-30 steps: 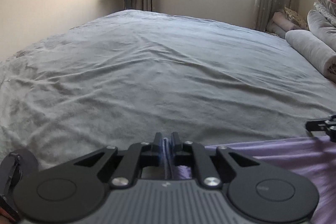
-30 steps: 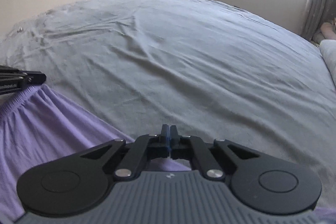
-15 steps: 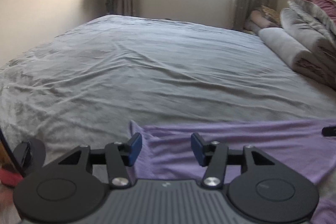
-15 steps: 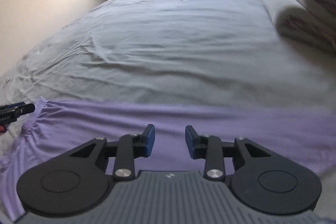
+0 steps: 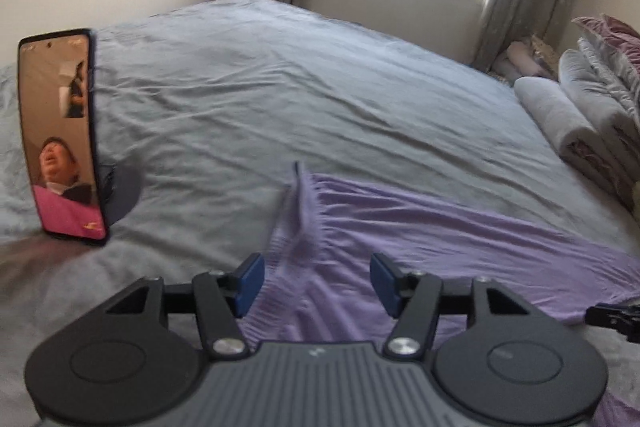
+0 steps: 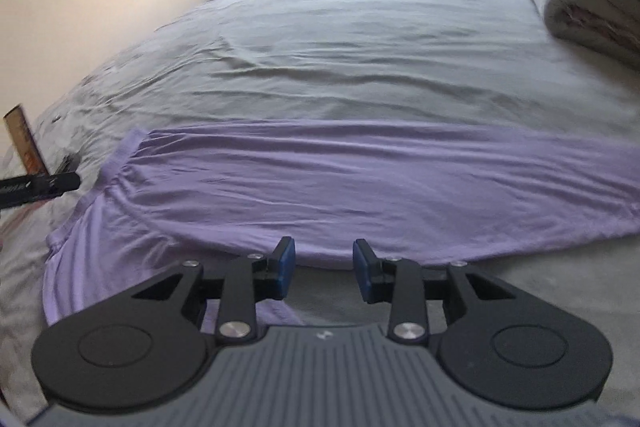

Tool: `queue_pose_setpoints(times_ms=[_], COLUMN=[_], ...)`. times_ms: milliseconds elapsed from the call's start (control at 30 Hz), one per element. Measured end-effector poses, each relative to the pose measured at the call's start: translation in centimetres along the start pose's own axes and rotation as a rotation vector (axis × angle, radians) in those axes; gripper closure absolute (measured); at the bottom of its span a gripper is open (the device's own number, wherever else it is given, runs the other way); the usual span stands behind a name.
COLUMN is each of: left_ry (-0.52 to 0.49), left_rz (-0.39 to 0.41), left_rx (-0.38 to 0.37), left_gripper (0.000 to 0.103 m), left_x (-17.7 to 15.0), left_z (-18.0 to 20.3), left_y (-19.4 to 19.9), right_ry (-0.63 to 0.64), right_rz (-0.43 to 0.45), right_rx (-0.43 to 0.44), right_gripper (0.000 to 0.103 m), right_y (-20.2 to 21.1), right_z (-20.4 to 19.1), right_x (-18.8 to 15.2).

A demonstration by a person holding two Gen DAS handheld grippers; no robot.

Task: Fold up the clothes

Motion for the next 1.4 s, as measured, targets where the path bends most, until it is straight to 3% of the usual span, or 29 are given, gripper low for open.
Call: queue_pose_setpoints(times_ms=[167,433,633,733,767,833,867,900,1000,1233,1367,1400], left_ry=[0.021,0.016,0.090,0.121,0.108,0.072,0.048,0.016,-0.037,-0.016,-0.026,-0.020], left_rz=[-0.056,-0.163,-0.268,-0.253,-0.244,-0.219,-0.209,-0.201,-0.174,-0.221,-0.223,-0.217], left_rx=[0.001,-0.025,-0.002,0.050,0.074,0.102,0.116,0.130,0.158,0.176,0.151,0.138], left_gripper=[0.043,0.043,0.045,0.067,0.079,0.084,0.088,0.098,0.098,0.097,0.084,0.074], left_x=[-0.2,-0.8,-2.0,-2.5,-2.6,-2.8,-2.9,-2.8,-2.3,-2.6,-2.4,-2.1], left_z=[-1.6,-3.0,-4.7,-5.3,-5.2,-4.8,-4.5,-4.0,-3.2,-4.9,-4.4,-4.2], left_y=[-0.8,0.3,1.1,1.4,1.3,1.3,1.4,1.6,2.6,2.5,2.3,2.3], right_ry=[0.035,0.140,0.313,0.451,0.489,0.550,0.536,0.522,0.493,0.366,0.396,0.387], right_rz=[0.002,-0.036,-0.071,-0.061,-0.059,-0.048,-0.050,-0.051,-0.071,-0.125,-0.158,-0.160], right_rx=[0.058,0.257,0.389,0.339,0.317,0.253,0.254,0.256,0.247,0.372,0.351,0.357], right_gripper=[0.067,0.067,0.055,0.055,0.055,0.066,0.084,0.101,0.102,0.102,0.098,0.093], right_y=[0.1,3.4,6.3,6.7,6.7,6.0,5.9,5.8,5.8,7.1,5.9,5.9], right_z=[-2.3,-8.8,-13.6,-14.9,-15.2,-15.4,-15.3,-15.3,-15.2,-15.1,-15.4,-15.3], right_x=[-0.4,-3.5,-7.0,-9.1,-9.7,-10.7,-10.8,-10.8,-9.9,-9.1,-10.1,-9.9])
Point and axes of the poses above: each gripper's, at about its wrist camera, not at the fingertips, and y roughly against the way its jaws point, z to its right, x to its top, the point moved 2 cm from there along -y, roughly the way its jaws point, and after that the axes turned 15 degrees about z, right-handed, at the moved point
